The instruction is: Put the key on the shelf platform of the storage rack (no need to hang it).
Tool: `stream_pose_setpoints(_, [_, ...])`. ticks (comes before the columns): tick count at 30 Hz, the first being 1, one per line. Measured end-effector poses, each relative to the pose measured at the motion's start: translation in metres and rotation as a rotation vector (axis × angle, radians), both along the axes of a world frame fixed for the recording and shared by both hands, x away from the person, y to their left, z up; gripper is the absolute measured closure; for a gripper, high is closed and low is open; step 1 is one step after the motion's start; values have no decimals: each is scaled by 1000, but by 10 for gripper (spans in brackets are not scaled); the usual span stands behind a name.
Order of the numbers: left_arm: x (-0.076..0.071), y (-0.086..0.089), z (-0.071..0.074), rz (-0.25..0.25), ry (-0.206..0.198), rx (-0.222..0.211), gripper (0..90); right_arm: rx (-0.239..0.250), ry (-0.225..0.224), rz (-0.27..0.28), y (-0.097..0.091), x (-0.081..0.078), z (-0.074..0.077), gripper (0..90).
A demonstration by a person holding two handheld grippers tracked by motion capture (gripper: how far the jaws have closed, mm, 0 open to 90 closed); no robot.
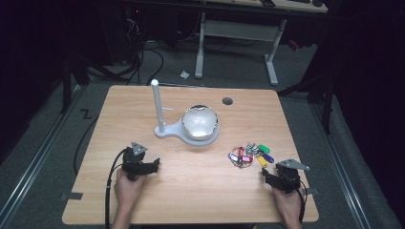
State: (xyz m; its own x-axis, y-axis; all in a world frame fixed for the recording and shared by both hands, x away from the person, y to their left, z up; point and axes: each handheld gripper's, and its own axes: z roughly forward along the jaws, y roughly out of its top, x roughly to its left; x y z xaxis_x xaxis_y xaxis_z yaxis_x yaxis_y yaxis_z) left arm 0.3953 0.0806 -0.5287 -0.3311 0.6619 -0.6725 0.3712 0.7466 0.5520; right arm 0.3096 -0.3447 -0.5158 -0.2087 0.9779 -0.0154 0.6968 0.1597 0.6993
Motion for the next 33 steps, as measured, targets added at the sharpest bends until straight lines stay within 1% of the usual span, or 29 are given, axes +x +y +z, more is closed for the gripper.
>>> stream_pose_setpoints(3, [0, 0, 0, -1, 0, 1, 174, 3, 4, -2, 1, -1, 0, 397])
stream_pose_setpoints(4, [0, 0, 0, 0, 0, 0, 174, -1, -1, 8, 0, 0, 0, 412])
stream_pose_setpoints(8, [0, 0, 0, 6, 6, -7, 174, 12, 4, 9, 1, 0, 1, 436])
stream_pose_setpoints(10, [0, 0, 1, 8, 6, -6, 174, 20, 4, 10, 0, 0, 1, 436])
stream_pose_setpoints(11, [0, 0, 1, 9, 6, -7, 174, 33, 13, 11, 0, 1, 2, 439])
stream_pose_setpoints(12, [0, 0, 1, 9, 6, -7, 174, 33, 13, 11, 0, 1, 2, 439])
stream_pose_setpoints(14, [0, -1, 1, 11, 7, -8, 174, 28, 7, 21, 1, 1, 3, 443])
stream_pose_setpoints(16, [0, 0, 1, 9, 6, -7, 174, 36, -1, 31, 3, 1, 5, 451])
stream_pose_setpoints(17, [0, 0, 1, 10, 6, -7, 174, 49, -3, 36, 4, 1, 6, 455])
stream_pose_setpoints(20, [0, 0, 1, 11, 6, -7, 174, 60, 1, 43, 5, 2, 7, 462])
stream_pose_setpoints(25, [0, 0, 1, 10, 6, -7, 174, 54, 4, 55, 8, 5, 12, 462])
stream_pose_setpoints(28, [0, 0, 1, 10, 7, -7, 174, 68, 7, 63, 9, 8, 14, 463])
stream_pose_setpoints(31, [0, 0, 1, 10, 6, -7, 174, 59, -13, 78, 11, 10, 17, 474])
stream_pose_setpoints(33, [0, 0, 1, 10, 6, -7, 173, 65, -18, 79, 13, 11, 19, 474])
